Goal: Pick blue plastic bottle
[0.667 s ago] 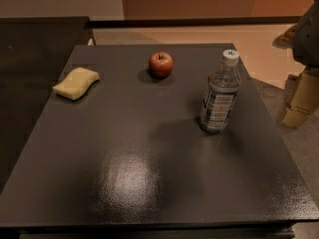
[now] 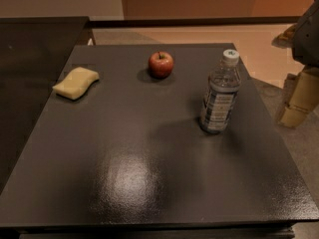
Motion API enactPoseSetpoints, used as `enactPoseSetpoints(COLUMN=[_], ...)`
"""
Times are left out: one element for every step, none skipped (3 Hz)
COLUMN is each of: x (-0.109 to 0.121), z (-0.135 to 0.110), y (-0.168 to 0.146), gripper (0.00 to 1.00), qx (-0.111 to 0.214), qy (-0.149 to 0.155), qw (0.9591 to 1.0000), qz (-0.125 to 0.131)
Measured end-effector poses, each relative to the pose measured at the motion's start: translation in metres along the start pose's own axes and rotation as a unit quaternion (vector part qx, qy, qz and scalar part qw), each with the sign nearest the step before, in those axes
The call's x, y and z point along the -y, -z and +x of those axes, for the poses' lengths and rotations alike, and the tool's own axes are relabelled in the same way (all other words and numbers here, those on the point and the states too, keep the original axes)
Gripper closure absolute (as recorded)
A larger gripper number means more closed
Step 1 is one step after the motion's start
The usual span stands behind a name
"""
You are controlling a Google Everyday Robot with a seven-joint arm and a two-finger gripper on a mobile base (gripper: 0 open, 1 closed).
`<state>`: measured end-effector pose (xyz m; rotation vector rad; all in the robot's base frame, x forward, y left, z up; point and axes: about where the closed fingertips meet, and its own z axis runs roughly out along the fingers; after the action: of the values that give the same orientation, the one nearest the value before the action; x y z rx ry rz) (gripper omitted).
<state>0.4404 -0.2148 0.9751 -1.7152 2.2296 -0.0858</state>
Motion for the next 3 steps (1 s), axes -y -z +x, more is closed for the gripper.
enactPoseSetpoints(x=[0.016,0.027,0.033], z=[-0.025,-0.045,-0.059], y=[-0.022,-0.036,-0.045], gripper=[0.00,0.00,0.00], qx=[0.065,0.111,0.144], qy=[-0.033,-0.055,-0.066], qw=[0.9973,0.9921,0.9870], qz=[-0.009,-0.020,-0.029])
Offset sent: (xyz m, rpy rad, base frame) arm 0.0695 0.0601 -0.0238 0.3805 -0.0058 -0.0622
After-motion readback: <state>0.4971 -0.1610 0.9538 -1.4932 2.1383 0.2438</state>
